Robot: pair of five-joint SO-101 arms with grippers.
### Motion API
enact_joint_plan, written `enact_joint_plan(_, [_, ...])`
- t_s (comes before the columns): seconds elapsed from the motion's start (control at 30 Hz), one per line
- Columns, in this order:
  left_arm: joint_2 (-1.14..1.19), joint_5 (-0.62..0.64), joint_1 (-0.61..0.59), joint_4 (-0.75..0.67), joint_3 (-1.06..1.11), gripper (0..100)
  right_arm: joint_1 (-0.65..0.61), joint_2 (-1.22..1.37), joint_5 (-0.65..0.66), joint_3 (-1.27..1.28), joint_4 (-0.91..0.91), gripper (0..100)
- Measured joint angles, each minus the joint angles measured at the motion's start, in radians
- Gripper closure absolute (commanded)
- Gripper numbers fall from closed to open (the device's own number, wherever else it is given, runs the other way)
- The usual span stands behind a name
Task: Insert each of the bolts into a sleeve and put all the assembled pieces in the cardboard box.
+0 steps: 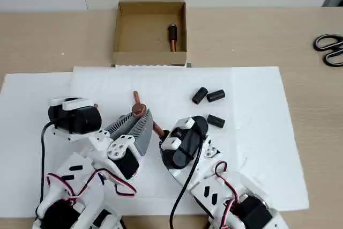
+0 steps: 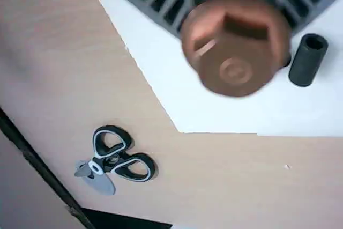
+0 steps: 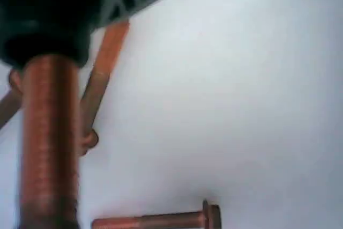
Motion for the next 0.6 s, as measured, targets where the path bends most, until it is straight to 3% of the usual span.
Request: enact_joint_plan(0.6, [0.008,-0.008,0.048,0.003,0.006,100,-0.028,0.0,0.0,-0.002,-0.012,99.5])
